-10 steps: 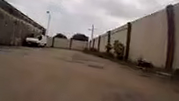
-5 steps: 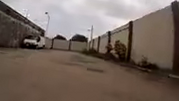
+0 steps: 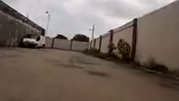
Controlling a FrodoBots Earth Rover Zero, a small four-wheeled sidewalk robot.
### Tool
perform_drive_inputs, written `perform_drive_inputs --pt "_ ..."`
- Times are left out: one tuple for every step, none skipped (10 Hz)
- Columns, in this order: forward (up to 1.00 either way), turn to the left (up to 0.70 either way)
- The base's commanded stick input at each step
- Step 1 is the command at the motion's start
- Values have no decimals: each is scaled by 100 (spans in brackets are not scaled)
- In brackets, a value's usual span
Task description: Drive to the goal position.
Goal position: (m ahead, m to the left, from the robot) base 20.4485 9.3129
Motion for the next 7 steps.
perform_drive_inputs --pt "100 0" --pt "100 0" --pt "100 0" --pt "100 0" --pt "100 0" --pt "100 0" --pt "100 0"
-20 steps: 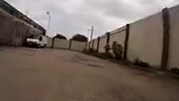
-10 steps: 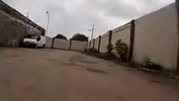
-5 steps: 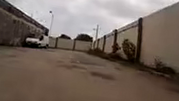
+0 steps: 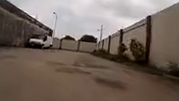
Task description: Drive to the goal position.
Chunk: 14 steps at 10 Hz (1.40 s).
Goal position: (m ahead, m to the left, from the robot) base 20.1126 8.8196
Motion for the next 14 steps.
perform_drive_inputs --pt "100 0" --pt "100 0" --pt "100 0" --pt "100 0" --pt "100 0" --pt "100 0" --pt "100 0" --pt "100 0" --pt "100 0" --pt "100 0" --pt "100 0" --pt "100 0" --pt "100 0" --pt "100 0"
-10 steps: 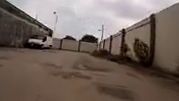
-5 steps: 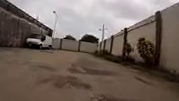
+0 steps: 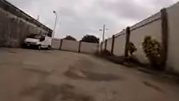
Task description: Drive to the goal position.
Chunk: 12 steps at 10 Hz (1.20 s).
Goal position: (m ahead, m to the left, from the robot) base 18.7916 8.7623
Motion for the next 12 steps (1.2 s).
perform_drive_inputs --pt "100 0" --pt "100 0" --pt "100 0" --pt "100 0" --pt "100 0" --pt "100 0" --pt "100 0" --pt "100 0" --pt "100 0" --pt "100 0" --pt "100 0" --pt "100 0"
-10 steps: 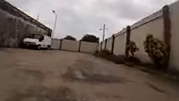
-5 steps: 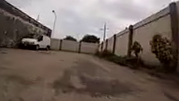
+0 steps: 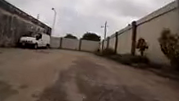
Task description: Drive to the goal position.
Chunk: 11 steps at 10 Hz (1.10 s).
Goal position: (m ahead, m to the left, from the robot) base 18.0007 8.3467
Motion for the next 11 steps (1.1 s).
perform_drive_inputs --pt "100 0" --pt "100 0" --pt "100 0" --pt "100 0" --pt "100 0" --pt "100 0" --pt "100 0" --pt "100 0" --pt "100 0" --pt "100 0" --pt "100 0"
